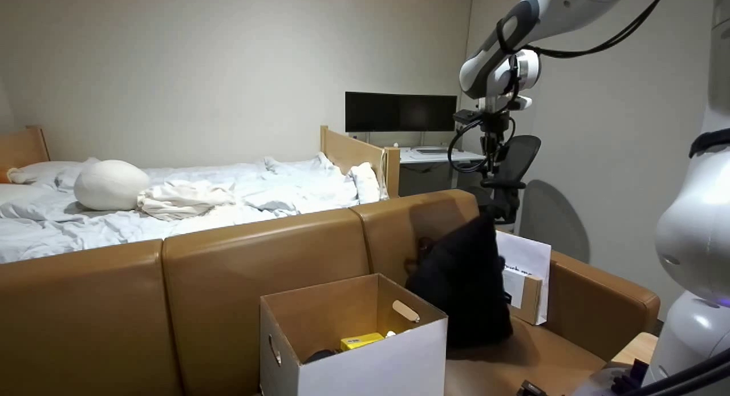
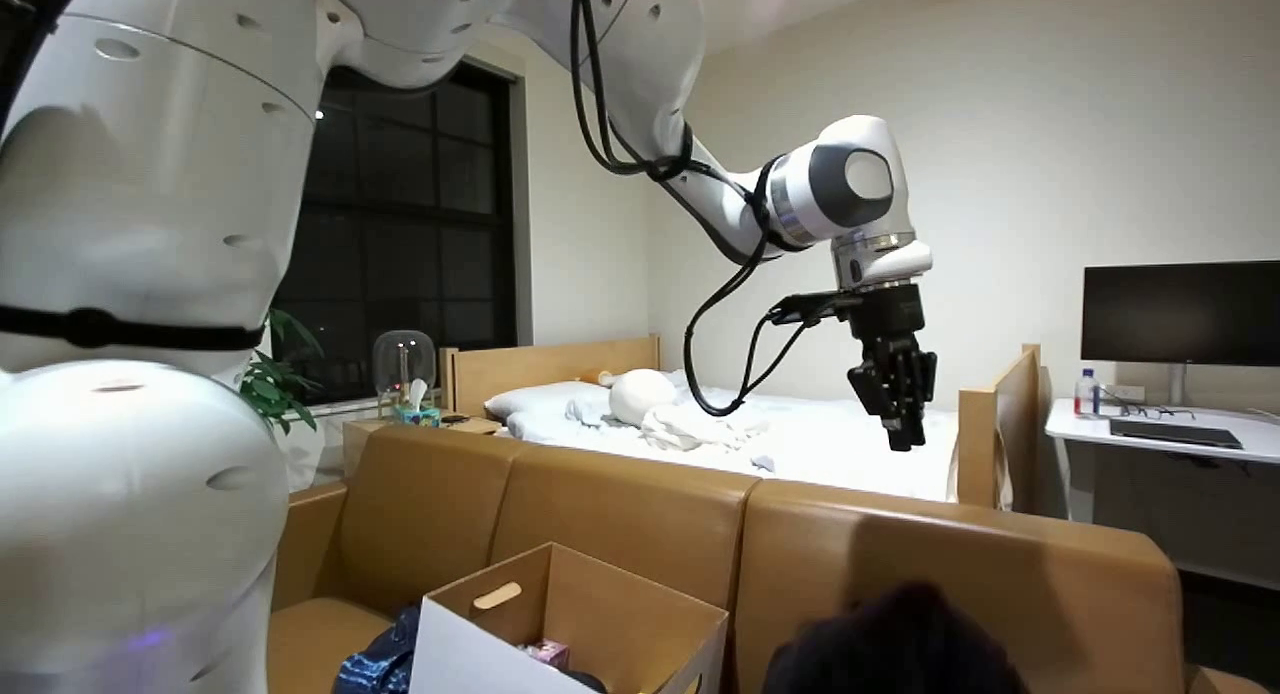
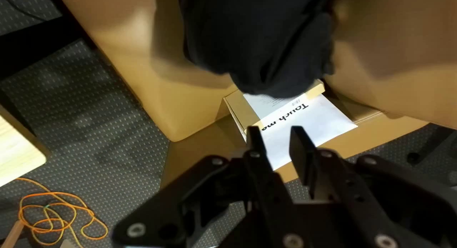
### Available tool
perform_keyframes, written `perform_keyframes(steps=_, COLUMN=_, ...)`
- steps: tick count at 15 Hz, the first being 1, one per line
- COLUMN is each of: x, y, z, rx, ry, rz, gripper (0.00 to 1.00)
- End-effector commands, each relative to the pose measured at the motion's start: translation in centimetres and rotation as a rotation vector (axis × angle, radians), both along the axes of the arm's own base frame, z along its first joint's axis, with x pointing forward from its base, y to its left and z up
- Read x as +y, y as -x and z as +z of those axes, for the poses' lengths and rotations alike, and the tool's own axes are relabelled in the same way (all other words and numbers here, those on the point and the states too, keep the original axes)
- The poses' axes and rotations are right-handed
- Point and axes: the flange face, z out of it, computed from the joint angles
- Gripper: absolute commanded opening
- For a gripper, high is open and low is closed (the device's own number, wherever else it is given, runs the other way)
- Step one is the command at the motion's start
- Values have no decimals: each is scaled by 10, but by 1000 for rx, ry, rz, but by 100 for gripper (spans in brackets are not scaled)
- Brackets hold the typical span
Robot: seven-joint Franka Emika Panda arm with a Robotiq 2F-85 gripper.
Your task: Remove the black jersey from the box and put it on the couch
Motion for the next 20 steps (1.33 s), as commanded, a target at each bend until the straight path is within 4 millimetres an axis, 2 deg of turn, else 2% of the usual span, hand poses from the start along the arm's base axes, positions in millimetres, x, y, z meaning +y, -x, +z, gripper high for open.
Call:
perform_keyframes(steps=1, x=5, y=28, z=30, rx=-84, ry=0, rz=60, gripper=57)
perform_keyframes(steps=3, x=14, y=55, z=67, rx=-126, ry=30, rz=123, gripper=70)
perform_keyframes(steps=5, x=31, y=73, z=94, rx=-106, ry=57, rz=205, gripper=84)
perform_keyframes(steps=7, x=61, y=98, z=110, rx=-50, ry=94, rz=318, gripper=96)
perform_keyframes(steps=9, x=94, y=124, z=121, rx=-28, ry=106, rz=420, gripper=100)
perform_keyframes(steps=11, x=133, y=149, z=125, rx=-13, ry=62, rz=520, gripper=100)
perform_keyframes(steps=13, x=153, y=151, z=115, rx=-14, ry=11, rz=614, gripper=100)
perform_keyframes(steps=14, x=157, y=150, z=105, rx=-25, ry=-12, rz=658, gripper=100)
perform_keyframes(steps=15, x=151, y=143, z=122, rx=-15, ry=30, rz=575, gripper=100)
perform_keyframes(steps=17, x=159, y=149, z=111, rx=-7, ry=5, rz=620, gripper=100)
perform_keyframes(steps=20, x=158, y=149, z=107, rx=0, ry=0, rz=629, gripper=100)
